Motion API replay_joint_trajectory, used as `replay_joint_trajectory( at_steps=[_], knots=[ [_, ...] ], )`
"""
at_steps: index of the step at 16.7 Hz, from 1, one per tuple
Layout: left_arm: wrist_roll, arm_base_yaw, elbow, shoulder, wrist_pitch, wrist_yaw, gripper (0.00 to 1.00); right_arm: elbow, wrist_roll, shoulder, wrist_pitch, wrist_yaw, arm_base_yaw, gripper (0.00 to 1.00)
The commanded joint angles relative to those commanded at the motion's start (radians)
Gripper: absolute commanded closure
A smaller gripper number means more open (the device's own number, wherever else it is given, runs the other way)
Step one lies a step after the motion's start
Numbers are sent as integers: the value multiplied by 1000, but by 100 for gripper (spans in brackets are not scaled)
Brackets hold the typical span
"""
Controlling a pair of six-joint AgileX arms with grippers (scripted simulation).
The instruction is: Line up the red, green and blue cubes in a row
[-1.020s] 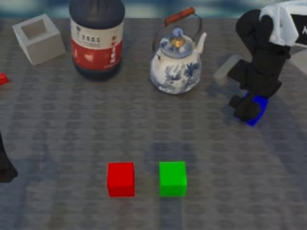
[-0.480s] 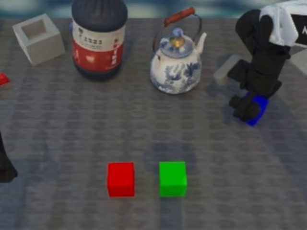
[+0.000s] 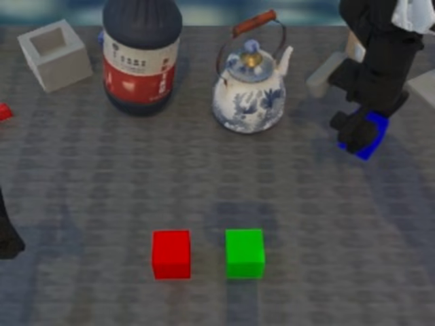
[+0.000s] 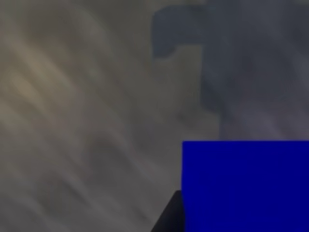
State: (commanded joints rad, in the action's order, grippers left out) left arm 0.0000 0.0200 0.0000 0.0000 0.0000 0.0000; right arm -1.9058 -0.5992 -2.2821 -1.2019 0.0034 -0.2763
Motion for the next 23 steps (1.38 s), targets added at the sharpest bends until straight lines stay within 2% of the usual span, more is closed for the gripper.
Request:
replay_joint_trajectory(
  at_steps=[8,11,19,23],
  knots=[
    [0,0,0,0,0,0,0,-20,-7,29,-39,0,-11,100],
    [0,0,0,0,0,0,0,79,-51,113,-13,-1,-90,100],
    [0,0,0,0,0,0,0,497,-227,423,73,-6,-402,100],
    [0,0,0,0,0,0,0,534,-248,459,84,-6,-438,100]
  ],
)
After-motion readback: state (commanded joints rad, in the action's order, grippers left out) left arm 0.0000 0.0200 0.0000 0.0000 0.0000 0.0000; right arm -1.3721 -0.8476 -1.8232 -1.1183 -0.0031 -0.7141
